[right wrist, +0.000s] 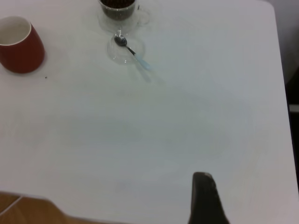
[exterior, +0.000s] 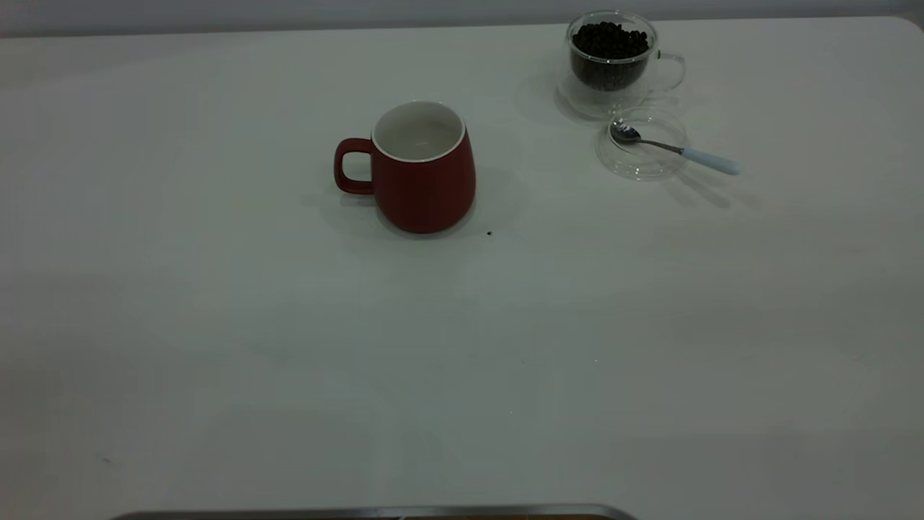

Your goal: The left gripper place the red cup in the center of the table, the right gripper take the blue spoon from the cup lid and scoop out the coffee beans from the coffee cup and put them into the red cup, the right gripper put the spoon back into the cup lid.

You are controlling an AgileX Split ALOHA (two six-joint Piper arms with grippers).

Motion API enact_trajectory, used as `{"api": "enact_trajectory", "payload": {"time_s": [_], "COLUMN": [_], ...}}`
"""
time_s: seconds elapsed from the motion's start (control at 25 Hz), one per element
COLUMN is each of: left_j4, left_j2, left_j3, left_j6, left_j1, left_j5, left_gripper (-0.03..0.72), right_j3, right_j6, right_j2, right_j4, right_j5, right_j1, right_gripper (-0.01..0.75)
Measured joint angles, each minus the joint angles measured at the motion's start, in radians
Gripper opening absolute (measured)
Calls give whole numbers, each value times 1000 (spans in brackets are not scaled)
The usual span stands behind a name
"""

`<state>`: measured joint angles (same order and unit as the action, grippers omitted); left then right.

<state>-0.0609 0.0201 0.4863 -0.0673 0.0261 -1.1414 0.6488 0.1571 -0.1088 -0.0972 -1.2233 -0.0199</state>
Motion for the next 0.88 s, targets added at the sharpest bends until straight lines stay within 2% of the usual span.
{"api": "enact_trajectory", "payload": {"time_s": [0.32, 0.88], "left_j4": [0, 0], "left_j2": [0, 0], "left_j3": [0, 0], "left_j6": [0, 0], "left_j1": [0, 0], "left_j5": [0, 0], "left_gripper": [480, 480], "right_j3": [-153, -167], "right_j6": [-3, -7], "right_j2": [125, 125], "right_j4": [0, 15], "right_j5": [59, 88], "right_j1": [0, 0], "right_gripper": [512, 512]}}
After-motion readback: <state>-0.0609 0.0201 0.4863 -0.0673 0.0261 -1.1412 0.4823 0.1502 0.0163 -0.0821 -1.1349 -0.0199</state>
